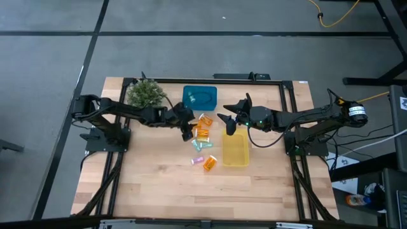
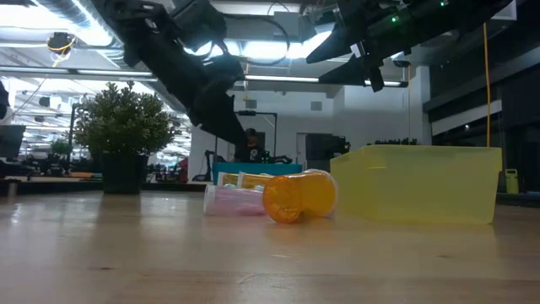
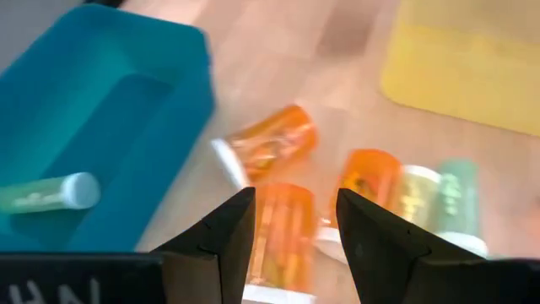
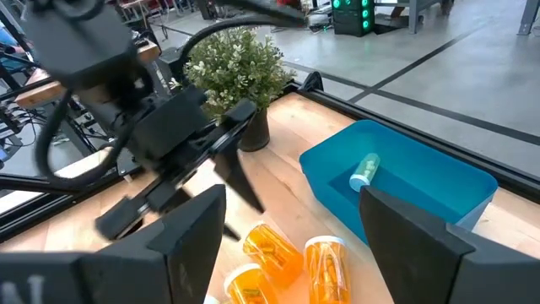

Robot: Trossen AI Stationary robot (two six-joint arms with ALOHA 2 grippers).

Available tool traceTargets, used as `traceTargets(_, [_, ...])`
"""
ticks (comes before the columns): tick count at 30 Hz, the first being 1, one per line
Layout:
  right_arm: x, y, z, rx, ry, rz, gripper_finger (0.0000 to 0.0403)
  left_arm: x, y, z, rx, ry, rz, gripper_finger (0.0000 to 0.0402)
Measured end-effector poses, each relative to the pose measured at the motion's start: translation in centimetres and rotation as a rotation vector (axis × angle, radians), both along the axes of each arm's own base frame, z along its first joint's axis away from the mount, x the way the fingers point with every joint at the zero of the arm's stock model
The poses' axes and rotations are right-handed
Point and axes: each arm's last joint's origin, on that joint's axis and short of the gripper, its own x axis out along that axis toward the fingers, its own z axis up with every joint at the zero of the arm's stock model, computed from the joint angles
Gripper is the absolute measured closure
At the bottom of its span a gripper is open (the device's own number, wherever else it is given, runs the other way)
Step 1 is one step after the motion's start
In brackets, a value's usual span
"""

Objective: Pick and place medicine bottles into bin by pill shape (circle, oval)
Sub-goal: Put the left small blue pill bottle into the blue bin

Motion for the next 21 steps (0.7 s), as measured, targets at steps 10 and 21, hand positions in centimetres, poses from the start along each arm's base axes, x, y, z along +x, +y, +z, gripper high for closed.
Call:
traceTargets(10, [0.0,0.0,0.0,0.0,0.001,0.0,0.013,0.1,-3.4,-0.2,-0.001,0.027,-0.116,0.0241])
traceTargets(21, [-0.2,0.0,-0.6,0.043,0.039,-0.014,0.013,-0.1,-5.6,-0.4,-0.098,0.052,-0.294,0.0241])
